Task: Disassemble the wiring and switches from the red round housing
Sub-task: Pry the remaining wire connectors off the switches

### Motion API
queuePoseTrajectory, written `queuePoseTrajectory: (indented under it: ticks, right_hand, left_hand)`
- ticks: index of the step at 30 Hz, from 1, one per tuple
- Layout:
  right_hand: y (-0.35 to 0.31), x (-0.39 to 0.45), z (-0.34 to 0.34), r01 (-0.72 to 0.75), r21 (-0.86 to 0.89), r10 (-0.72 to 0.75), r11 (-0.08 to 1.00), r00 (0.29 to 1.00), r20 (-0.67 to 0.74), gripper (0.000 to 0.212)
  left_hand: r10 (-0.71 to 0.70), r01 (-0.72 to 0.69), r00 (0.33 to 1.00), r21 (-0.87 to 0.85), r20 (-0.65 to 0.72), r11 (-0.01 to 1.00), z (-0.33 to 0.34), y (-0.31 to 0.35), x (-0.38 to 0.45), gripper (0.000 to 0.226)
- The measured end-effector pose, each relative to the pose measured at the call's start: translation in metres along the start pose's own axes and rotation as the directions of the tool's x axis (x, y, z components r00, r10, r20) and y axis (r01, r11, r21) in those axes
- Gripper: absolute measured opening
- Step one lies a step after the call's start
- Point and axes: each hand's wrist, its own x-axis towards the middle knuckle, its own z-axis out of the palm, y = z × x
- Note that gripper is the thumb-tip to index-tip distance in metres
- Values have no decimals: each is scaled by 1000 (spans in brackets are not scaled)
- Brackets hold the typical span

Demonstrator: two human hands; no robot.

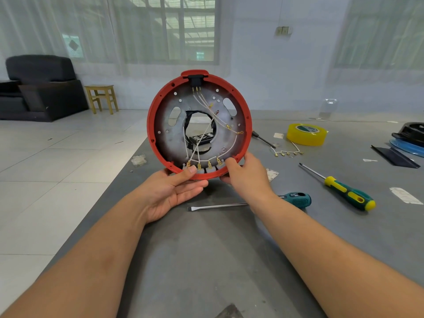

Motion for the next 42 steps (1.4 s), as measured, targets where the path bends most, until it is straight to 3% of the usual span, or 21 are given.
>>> queuePoseTrajectory:
  ticks: [3,6,10,12,16,19,21,25,31,39,42]
  right_hand:
    - [0,1,0,-28,40,28,999,1000,3,10]
    - [0,0,-1,-17,14,17,1000,1000,21,12]
    - [-3,2,-10,24,-105,-16,994,997,78,10]
    - [-6,0,-21,121,-266,-96,956,990,105,19]
    - [1,-17,-55,304,-583,-236,753,953,192,44]
    - [15,-35,-83,451,-799,-338,397,882,330,61]
    - [23,-42,-97,511,-815,-337,272,844,417,68]
    - [34,-40,-110,601,-751,-281,274,797,535,54]
    - [35,-39,-109,686,-686,-337,245,723,603,31]
    - [32,-33,-127,571,-772,-501,281,773,389,36]
    - [34,-28,-134,511,-824,-495,245,797,347,44]
  left_hand:
    - [-22,22,1000,-5,8,1000,-3,2,0,50]
    - [-48,48,999,21,13,999,-5,3,0,43]
    - [-49,49,999,29,5,998,-6,3,1,40]
    - [-39,39,999,32,-3,999,-6,3,2,40]
    - [-35,36,999,48,-17,998,-5,3,1,38]
    - [-35,36,999,57,-20,998,-4,3,1,51]
    - [-35,36,999,61,-17,997,-3,4,1,56]
    - [-37,39,999,71,-25,997,-2,4,0,61]
    - [13,-8,999,132,-35,991,4,3,-4,80]
    - [70,-60,996,173,-52,983,6,0,-1,80]
    - [117,-79,984,257,-136,963,7,-2,-1,86]
